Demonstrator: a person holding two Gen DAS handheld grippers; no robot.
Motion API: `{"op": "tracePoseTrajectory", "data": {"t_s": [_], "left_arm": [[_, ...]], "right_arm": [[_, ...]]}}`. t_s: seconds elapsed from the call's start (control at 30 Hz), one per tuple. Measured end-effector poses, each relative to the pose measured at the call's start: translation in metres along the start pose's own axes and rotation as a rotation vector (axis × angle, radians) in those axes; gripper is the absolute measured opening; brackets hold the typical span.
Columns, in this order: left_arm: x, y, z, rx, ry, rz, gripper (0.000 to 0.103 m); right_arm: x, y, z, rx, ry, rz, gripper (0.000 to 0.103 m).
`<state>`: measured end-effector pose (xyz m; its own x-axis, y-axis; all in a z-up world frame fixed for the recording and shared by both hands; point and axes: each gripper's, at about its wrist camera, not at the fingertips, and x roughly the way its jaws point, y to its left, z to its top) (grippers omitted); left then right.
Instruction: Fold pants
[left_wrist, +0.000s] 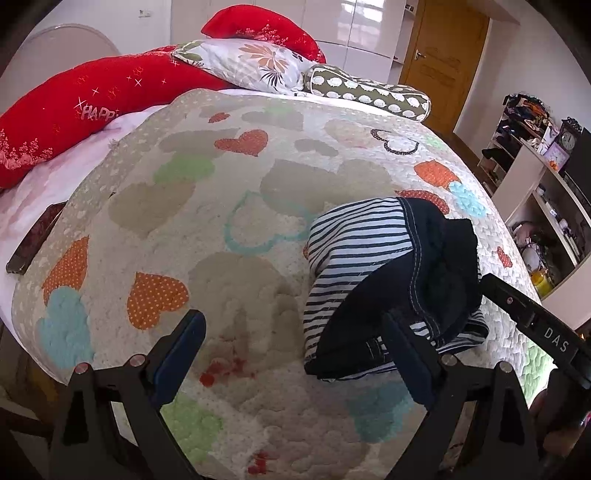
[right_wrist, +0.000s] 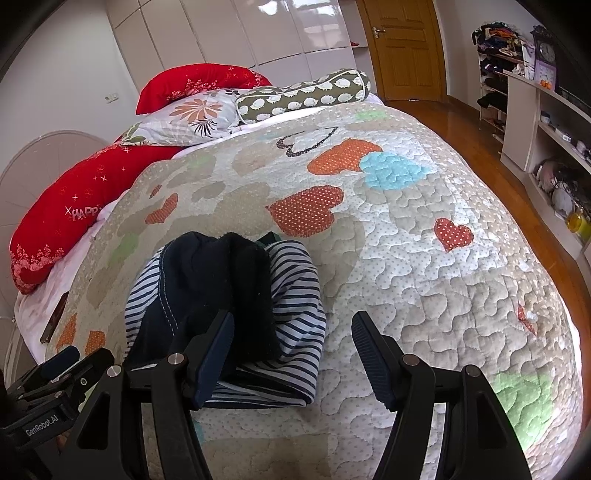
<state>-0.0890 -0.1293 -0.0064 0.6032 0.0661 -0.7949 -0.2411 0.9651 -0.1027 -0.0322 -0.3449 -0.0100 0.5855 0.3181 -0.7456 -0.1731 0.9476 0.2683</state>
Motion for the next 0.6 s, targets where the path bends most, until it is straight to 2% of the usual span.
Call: {"op": "tracePoseTrajectory", "data": {"t_s": [0.17, 0.23, 0.33, 0.37, 0.4, 0.47, 0.6], "left_arm": [[0.003, 0.001, -0.001, -0.006, 0.009, -0.01, 0.095], [0.007, 0.008, 0.003, -0.028, 0.023, -0.059, 0.095], [0.013, 0.02, 0.016, -0.072, 0.017, -0.117, 0.095], [0.018, 0.024, 0.022, -0.079, 0.015, -0.139, 0.095], [0.023, 0.026, 0.026, -0.083, 0.026, -0.156, 0.095], [0.037, 0.03, 0.032, -0.107, 0.068, -0.215, 0.095], [0.062, 0.036, 0.035, -0.161, 0.137, -0.316, 0.095]], "right_arm": [[0.001, -0.002, 0.0, 0.008, 0.003, 0.0, 0.071], [0.002, -0.004, 0.001, 0.013, 0.006, 0.023, 0.071], [0.007, -0.012, 0.014, 0.053, 0.021, 0.111, 0.072], [0.009, -0.015, 0.019, 0.074, 0.033, 0.148, 0.077], [0.015, -0.019, 0.025, 0.099, 0.053, 0.195, 0.08], [0.027, -0.024, 0.03, 0.126, 0.1, 0.253, 0.081], [0.054, -0.031, 0.034, 0.166, 0.177, 0.313, 0.081]]}}
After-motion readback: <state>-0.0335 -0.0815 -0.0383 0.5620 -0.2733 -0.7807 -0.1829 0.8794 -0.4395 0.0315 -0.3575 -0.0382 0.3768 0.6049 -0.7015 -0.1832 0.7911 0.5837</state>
